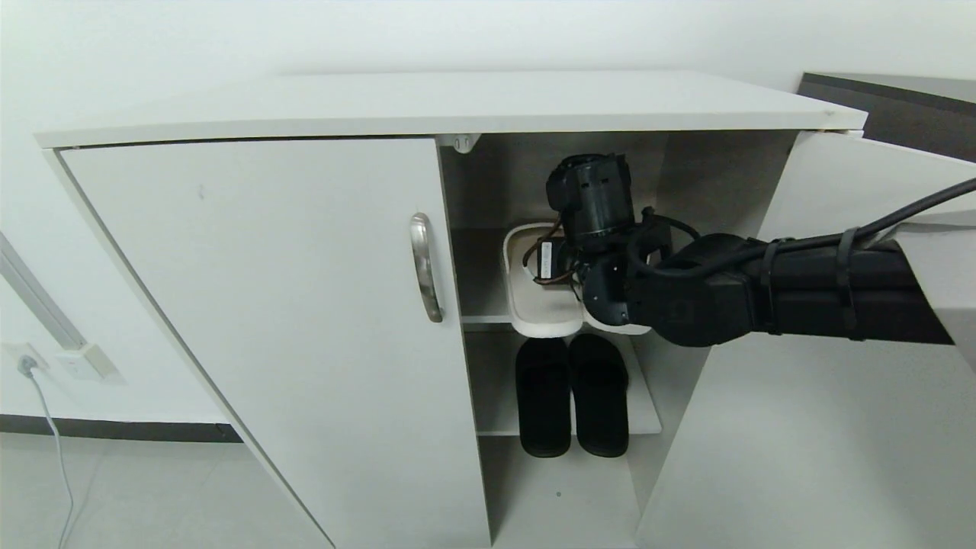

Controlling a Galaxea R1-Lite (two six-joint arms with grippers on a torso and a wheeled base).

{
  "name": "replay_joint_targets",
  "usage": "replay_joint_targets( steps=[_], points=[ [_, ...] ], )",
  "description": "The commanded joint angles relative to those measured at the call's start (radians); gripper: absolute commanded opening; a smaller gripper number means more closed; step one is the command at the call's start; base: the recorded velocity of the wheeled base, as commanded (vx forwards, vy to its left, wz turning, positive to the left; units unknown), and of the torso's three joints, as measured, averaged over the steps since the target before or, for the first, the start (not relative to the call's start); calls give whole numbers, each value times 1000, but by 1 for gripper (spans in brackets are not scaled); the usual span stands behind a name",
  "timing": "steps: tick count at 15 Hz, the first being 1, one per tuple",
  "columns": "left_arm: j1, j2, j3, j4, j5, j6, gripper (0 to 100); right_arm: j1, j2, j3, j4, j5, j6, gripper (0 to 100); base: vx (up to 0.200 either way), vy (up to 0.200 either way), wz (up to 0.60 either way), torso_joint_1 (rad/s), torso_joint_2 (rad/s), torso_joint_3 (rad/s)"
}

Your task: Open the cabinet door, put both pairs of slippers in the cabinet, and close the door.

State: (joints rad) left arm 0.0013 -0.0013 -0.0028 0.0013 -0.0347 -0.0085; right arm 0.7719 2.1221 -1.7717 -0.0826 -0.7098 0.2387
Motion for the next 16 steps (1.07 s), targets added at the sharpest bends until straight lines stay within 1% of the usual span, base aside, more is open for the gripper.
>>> replay_joint_targets(
  steps=[1, 10, 11, 16],
  points=[
    [0, 1, 0, 0, 1, -1, 0, -20, 53, -66, 14, 0, 1, 0, 0, 0, 0, 0, 0, 0],
    [0, 1, 0, 0, 1, -2, 0, -45, 82, -78, 18, 0, 5, 0, 0, 0, 0, 0, 0, 0],
    [0, 1, 0, 0, 1, -2, 0, -45, 82, -77, 20, -2, 5, 100, 0, 0, 0, 0, 0, 0],
    [0, 1, 0, 0, 1, -2, 0, -40, 52, -43, 21, -2, 4, 100, 0, 0, 0, 0, 0, 0]
  ],
)
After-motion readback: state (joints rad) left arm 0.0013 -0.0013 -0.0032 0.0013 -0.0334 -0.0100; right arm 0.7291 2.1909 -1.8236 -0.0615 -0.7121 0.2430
